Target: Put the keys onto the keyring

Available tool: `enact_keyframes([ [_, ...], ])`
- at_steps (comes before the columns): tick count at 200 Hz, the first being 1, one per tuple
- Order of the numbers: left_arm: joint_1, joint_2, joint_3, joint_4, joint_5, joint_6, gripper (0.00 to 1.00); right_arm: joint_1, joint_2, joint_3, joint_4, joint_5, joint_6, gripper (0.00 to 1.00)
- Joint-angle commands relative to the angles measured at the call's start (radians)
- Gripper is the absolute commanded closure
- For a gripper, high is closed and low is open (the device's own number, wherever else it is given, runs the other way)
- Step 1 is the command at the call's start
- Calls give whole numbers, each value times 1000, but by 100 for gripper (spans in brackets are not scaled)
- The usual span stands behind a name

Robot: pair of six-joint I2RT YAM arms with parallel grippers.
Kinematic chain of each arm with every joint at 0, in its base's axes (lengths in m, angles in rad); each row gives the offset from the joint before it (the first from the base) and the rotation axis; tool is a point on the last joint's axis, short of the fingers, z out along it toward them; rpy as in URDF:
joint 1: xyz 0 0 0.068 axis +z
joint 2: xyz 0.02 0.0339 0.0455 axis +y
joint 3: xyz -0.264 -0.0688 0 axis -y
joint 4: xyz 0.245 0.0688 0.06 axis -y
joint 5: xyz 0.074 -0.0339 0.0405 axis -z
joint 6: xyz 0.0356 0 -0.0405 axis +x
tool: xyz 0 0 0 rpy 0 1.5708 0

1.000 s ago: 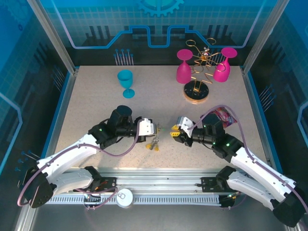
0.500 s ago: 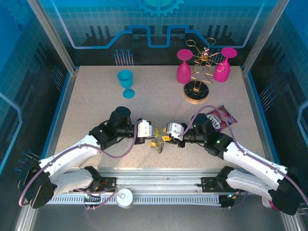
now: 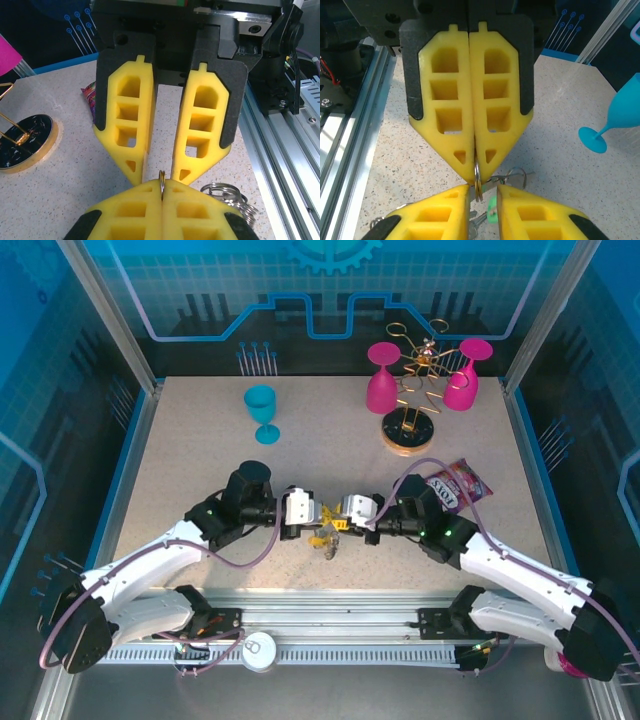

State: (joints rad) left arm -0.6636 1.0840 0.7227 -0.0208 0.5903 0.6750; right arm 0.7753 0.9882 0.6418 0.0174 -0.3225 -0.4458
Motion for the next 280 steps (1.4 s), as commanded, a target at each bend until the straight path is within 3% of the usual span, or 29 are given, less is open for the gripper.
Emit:
enact_keyframes([
  [1, 8, 6, 29, 5, -44, -54, 100, 15, -31, 21, -9, 152, 32, 70],
  [12, 7, 8, 48, -14, -106, -104, 100, 12, -65, 12, -35, 254, 76, 66],
  [25, 7, 10, 81, -66, -163, -147, 100, 9, -114, 3, -83, 292, 119, 63],
  [68, 8, 43, 205, -249, -377, -378, 100, 64, -171, -23, -81, 193, 341, 58],
  [110, 7, 132, 395, -524, -551, -617, 100, 268, 42, -78, 236, 189, 447, 60],
  [153, 8, 222, 573, -733, -596, -825, 100, 312, 331, -91, 582, 330, 518, 59],
  [180, 9, 304, 712, -909, -590, -954, 100, 244, 434, -98, 765, 454, 571, 59],
  [221, 13, 404, 894, -1163, -532, -1159, 100, 108, 501, -111, 962, 412, 616, 58],
  [280, 91, 396, 779, -1100, -144, -1654, 100, 70, 406, -166, 909, 349, 489, 58],
])
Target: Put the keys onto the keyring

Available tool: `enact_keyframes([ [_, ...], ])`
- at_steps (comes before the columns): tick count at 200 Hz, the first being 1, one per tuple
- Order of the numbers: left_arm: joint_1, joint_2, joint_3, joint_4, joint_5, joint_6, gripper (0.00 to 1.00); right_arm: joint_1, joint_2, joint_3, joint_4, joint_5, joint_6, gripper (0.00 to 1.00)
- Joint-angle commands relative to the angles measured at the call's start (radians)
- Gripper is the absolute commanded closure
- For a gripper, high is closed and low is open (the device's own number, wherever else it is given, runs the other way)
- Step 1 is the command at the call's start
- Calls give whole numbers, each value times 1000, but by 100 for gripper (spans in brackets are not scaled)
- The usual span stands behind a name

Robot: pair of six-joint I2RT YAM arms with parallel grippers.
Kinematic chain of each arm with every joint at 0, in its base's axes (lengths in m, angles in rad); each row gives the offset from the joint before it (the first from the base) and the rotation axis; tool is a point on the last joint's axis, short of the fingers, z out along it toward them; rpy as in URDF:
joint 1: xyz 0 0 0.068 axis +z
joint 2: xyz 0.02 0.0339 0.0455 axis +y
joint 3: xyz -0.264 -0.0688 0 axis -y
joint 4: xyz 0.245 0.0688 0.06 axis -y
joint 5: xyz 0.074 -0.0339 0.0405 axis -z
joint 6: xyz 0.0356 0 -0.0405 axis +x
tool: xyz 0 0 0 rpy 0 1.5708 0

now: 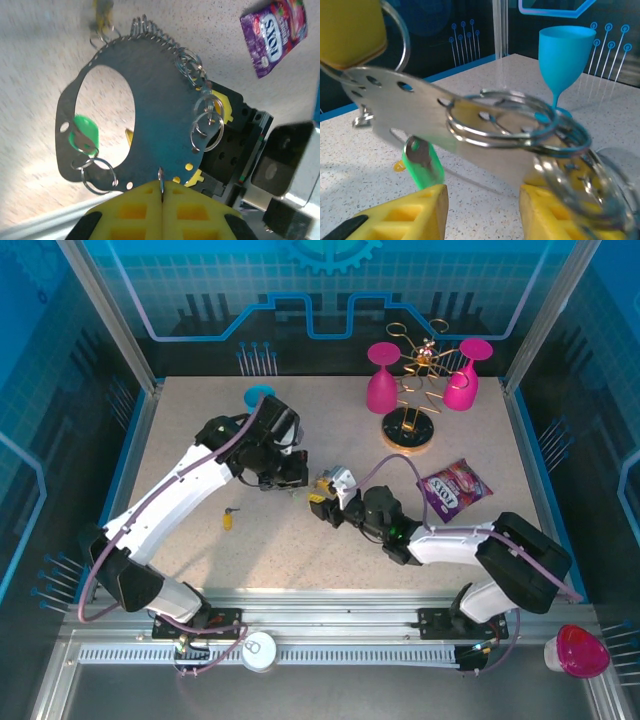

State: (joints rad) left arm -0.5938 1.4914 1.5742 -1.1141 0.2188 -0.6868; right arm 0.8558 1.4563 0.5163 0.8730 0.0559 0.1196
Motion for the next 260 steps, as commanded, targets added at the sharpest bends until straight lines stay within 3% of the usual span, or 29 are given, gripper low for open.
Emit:
enact_keyframes([
  [1, 23, -13, -78, 1, 235, -300, 100, -10, -64, -42, 53, -31, -79, 58],
  [56, 59, -84, -284, 206, 352, -575, 100, 0, -248, -162, -32, -161, -287, 63],
  [82, 61, -85, -293, 205, 360, -588, 100, 37, -288, -157, -84, -197, -354, 67],
  [154, 65, -90, -304, 187, 389, -634, 100, 92, -272, -120, -110, -15, -473, 78],
  [260, 64, -108, -353, 245, 431, -705, 100, 95, -172, -78, -15, -89, -468, 75],
])
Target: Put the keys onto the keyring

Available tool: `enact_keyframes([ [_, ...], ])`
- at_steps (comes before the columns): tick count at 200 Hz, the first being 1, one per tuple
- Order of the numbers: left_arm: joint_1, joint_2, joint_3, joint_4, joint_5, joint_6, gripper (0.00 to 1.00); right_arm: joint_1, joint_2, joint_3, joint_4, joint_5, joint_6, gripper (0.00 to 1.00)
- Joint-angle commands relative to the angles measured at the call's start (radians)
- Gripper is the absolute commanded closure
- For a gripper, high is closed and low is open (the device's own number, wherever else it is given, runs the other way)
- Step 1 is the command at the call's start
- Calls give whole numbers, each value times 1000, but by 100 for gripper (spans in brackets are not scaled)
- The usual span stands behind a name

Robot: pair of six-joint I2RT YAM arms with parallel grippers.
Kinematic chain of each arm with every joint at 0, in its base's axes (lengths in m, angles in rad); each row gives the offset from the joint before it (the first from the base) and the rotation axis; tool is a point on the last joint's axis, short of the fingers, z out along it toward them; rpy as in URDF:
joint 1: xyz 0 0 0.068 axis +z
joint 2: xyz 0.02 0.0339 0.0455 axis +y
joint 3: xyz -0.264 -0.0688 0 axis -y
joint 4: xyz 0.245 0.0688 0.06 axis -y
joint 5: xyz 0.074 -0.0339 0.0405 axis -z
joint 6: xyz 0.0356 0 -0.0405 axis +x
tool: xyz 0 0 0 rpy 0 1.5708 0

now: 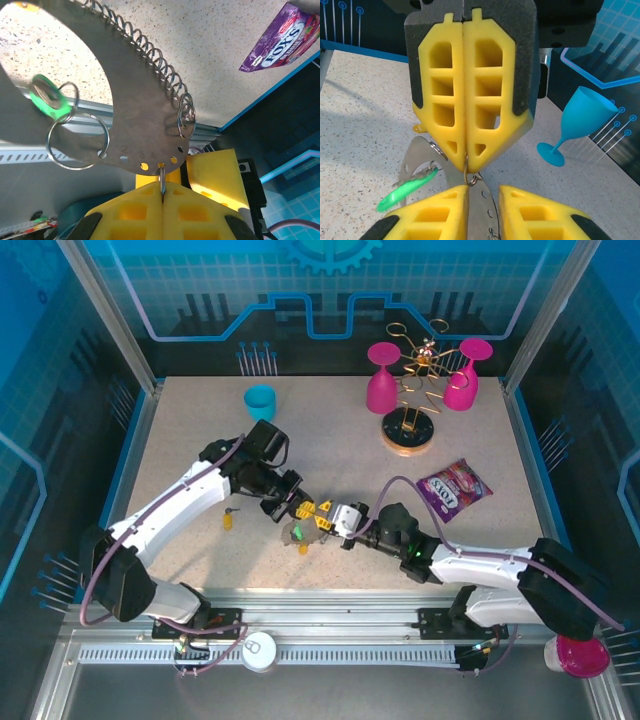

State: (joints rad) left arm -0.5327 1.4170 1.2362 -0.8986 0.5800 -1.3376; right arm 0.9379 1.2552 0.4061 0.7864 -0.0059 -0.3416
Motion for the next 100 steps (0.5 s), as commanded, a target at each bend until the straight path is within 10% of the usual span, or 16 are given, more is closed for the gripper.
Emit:
enact_keyframes([
  [1, 3, -33, -15, 29, 70, -55, 100, 13, 30, 33, 72, -27, -7, 75],
  [100, 3, -55, -51, 85, 89, -113, 100, 13, 76, 20, 168, -48, 29, 92],
])
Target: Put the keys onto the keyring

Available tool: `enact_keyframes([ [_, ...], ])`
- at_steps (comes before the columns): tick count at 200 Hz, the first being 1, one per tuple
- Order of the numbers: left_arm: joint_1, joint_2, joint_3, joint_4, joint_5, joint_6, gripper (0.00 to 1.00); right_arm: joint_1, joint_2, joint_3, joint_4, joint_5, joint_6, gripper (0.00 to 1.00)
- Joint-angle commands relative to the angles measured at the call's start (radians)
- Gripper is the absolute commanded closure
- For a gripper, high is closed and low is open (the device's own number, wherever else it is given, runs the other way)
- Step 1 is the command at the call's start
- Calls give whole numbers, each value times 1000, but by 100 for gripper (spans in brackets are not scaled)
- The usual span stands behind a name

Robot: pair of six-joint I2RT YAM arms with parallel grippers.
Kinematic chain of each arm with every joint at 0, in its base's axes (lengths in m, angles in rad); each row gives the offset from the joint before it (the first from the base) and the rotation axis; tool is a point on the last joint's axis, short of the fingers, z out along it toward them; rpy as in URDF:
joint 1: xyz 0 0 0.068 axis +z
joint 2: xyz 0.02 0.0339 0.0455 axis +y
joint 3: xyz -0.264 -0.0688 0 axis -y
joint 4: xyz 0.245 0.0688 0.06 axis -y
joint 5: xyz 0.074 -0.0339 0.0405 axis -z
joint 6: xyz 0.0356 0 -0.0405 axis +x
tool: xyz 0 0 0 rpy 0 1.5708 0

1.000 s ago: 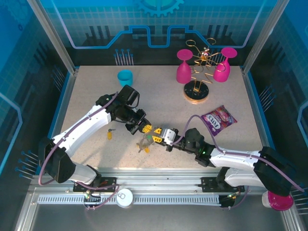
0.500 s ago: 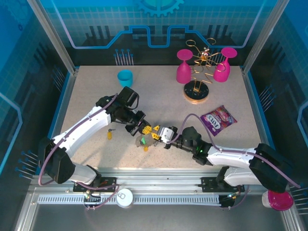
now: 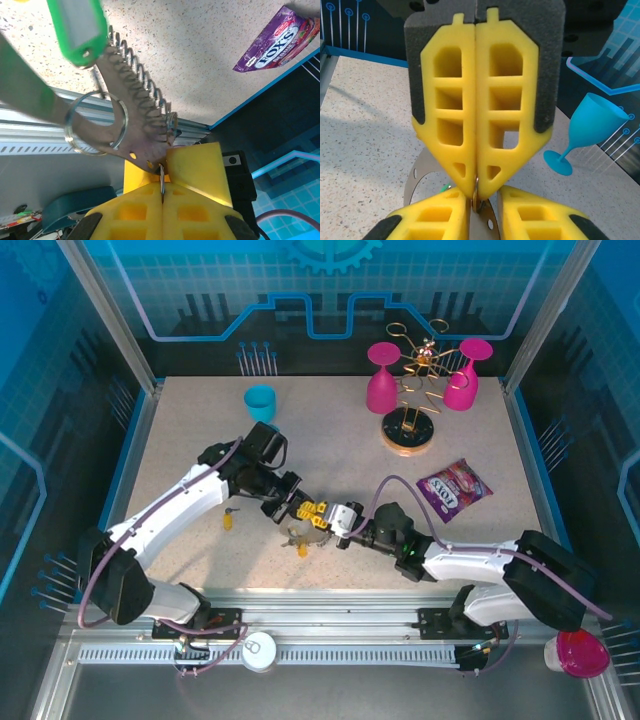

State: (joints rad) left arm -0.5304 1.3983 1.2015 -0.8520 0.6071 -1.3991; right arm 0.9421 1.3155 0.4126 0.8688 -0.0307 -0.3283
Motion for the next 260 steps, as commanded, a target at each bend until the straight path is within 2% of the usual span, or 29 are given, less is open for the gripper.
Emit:
enact_keyframes([
  [1, 0, -37, -18, 40, 62, -53, 100, 9, 17, 14, 87, -22, 15, 93],
  [14, 2, -46, -33, 64, 67, -74, 100, 8, 21, 12, 95, -18, 19, 100],
  [31, 2, -76, -81, 154, 61, -113, 99, 8, 18, 9, 105, -10, 28, 100],
  [45, 6, -114, -139, 255, 25, -138, 74, 7, 10, 6, 100, -9, 33, 100],
  [59, 13, -155, -175, 313, -50, -126, 65, 1, -9, 5, 73, -11, 42, 100],
  [77, 34, -195, -177, 341, -173, -64, 46, -17, -42, 5, 20, -29, 55, 100],
  [94, 64, -216, -152, 352, -291, 48, 39, -39, -85, 7, -51, -64, 64, 100],
  [113, 96, -236, -108, 374, -397, 259, 36, -74, -136, 23, -167, -128, 62, 100],
  [126, 99, -259, -77, 417, -470, 502, 36, -107, -172, 36, -246, -192, 56, 100],
  [138, 100, -283, -79, 514, -475, 783, 36, -143, -200, 51, -316, -273, 51, 100],
  [146, 100, -298, -91, 569, -443, 985, 37, -168, -213, 66, -370, -328, 41, 100],
  [166, 95, -336, -151, 612, -250, 1519, 42, -221, -235, 121, -521, -449, -8, 100],
  [179, 94, -355, -182, 555, -153, 1791, 43, -246, -241, 165, -632, -503, -51, 100],
  [190, 92, -355, -188, 489, -104, 1970, 44, -263, -243, 202, -713, -537, -88, 100],
  [199, 92, -342, -182, 444, -90, 2061, 45, -274, -243, 231, -773, -551, -115, 100],
  [220, 92, -281, -150, 375, -43, 2184, 47, -292, -233, 284, -855, -575, -162, 100],
  [260, 72, -180, -112, 294, 104, 2303, 53, -290, -225, 345, -943, -577, -225, 100],
])
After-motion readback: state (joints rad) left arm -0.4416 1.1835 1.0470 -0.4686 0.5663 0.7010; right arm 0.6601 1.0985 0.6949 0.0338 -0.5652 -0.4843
